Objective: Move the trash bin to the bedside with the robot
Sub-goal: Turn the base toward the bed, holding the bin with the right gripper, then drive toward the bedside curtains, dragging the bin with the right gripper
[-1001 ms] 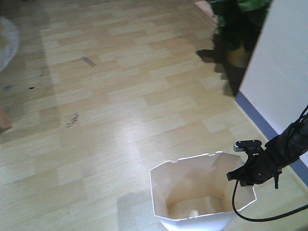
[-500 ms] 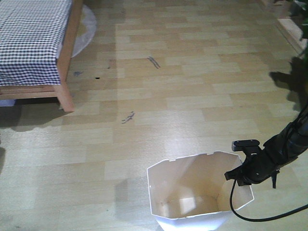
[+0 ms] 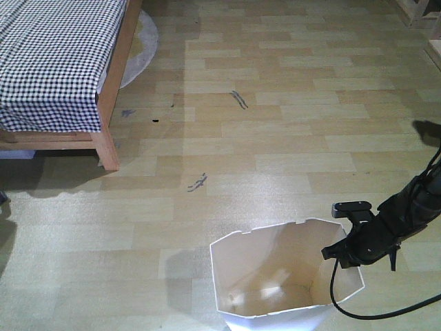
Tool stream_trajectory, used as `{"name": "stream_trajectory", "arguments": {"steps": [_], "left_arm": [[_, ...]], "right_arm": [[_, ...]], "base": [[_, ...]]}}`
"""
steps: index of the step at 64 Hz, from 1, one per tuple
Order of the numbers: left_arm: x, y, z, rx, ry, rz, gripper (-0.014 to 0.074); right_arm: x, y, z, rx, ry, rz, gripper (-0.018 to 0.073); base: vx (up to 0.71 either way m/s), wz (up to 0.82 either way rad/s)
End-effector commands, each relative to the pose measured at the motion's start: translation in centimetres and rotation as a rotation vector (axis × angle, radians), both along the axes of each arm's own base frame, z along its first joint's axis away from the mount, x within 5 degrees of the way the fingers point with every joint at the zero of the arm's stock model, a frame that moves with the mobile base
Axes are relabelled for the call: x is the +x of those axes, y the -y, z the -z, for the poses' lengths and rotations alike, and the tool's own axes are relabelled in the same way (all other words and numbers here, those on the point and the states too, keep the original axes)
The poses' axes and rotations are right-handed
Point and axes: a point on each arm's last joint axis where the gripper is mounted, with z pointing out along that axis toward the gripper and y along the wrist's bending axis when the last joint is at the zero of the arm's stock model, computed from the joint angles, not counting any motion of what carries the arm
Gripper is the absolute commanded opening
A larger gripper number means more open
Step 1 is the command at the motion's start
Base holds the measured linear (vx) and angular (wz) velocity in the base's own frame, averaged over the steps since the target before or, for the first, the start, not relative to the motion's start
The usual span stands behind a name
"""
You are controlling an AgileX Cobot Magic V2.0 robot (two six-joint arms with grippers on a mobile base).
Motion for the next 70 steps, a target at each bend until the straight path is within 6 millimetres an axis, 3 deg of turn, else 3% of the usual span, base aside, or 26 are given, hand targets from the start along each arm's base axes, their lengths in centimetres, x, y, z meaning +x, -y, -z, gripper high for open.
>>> {"name": "stream_trajectory", "arguments": {"steps": [1,70], "left_arm": [[0.04,-0.20,0.34,-0.011,0.045,-0.023,-0.0006],[0.04,-0.20,0.34,-0.010,0.045,-0.023,-0.0006]], "right_arm": [[1.33,-0.30,-2.35,0.063,0.053,0.003,-0.0003],[1.32,-0.30,-2.35,0.064,0.053,0.003,-0.0003]], "base": [[0.27,-0.06],[0.41,-0.05]]}}
